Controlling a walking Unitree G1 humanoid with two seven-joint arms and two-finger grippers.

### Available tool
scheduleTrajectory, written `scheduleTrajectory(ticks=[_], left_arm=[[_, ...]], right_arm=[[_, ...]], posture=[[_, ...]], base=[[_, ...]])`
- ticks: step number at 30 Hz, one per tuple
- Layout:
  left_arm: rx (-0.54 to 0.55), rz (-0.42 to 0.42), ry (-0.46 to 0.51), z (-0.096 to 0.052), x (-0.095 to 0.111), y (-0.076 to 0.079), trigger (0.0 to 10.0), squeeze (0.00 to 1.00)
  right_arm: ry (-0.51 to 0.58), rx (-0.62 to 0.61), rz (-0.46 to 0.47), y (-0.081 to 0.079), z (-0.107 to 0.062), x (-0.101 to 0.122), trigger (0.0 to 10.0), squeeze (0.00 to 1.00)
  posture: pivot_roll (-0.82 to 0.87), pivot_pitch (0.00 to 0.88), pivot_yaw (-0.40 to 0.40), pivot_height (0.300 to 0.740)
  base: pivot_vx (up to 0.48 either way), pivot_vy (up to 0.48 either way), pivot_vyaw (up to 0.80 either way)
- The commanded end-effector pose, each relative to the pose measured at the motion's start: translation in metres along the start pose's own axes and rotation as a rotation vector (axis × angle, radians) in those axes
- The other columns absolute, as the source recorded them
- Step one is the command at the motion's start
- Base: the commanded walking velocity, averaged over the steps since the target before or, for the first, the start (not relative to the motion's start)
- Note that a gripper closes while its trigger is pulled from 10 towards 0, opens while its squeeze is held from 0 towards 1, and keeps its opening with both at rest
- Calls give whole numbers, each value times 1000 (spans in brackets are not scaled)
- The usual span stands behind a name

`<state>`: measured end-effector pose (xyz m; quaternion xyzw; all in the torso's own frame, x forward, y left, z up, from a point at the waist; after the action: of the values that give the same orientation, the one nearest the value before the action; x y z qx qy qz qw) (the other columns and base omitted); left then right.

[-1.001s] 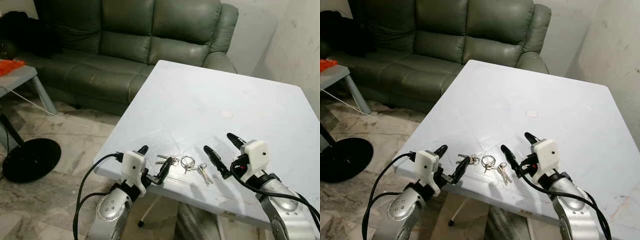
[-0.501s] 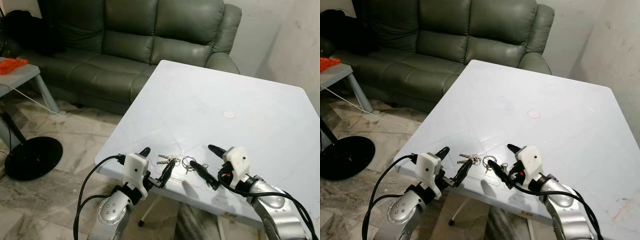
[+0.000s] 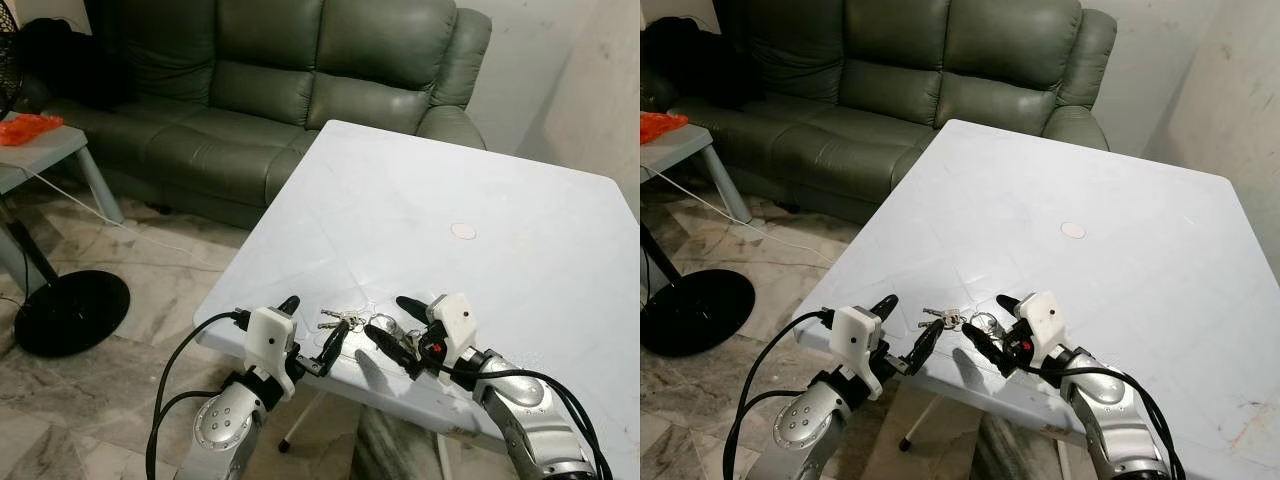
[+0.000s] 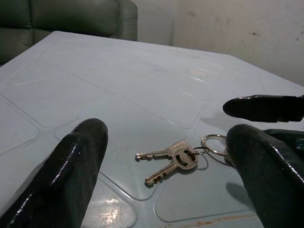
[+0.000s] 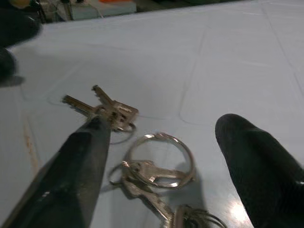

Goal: Hang keys on a hook

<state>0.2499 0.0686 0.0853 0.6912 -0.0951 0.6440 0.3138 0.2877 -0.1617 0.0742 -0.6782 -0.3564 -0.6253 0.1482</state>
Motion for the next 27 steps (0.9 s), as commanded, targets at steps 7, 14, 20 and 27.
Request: scheduleTrajectory(ticks=[7, 14, 20, 27], left_arm=[[-3, 6, 7, 1, 3, 4, 10000, 0], [-6, 7, 5, 1, 3, 4, 10000, 0], [-3, 6, 4, 1, 3, 4, 10000, 0], [-5, 4, 4, 1, 3, 4, 10000, 0]], right_arm=[[-35, -69, -16, 27, -12, -9, 8039, 0], [-80, -72, -20, 40, -27, -20, 8588, 0], [-77, -22, 34, 39, -36, -25, 10000, 0], [-32, -34, 74, 42, -35, -23, 5137, 0]], posture=[[-14, 46, -93, 740], [-14, 46, -91, 740], [-16, 49, -90, 740], [-17, 47, -88, 740]], base=[[0, 0, 0], [0, 0, 0], [0, 0, 0], [0, 0, 0]])
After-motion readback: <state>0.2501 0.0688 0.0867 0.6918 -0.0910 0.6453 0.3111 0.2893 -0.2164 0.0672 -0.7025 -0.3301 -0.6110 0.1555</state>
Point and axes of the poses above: a point about 5 cm out from each wrist's last joint towards the gripper, its own z axis pointing out of the wrist towards the gripper, its own x axis along the axis of the wrist's last joint, y = z × x, the point moved 1 cm from there along z, pointing out of the wrist towards the gripper, and after that the axes turned 13 degrees about -z, right-handed, at the moved point
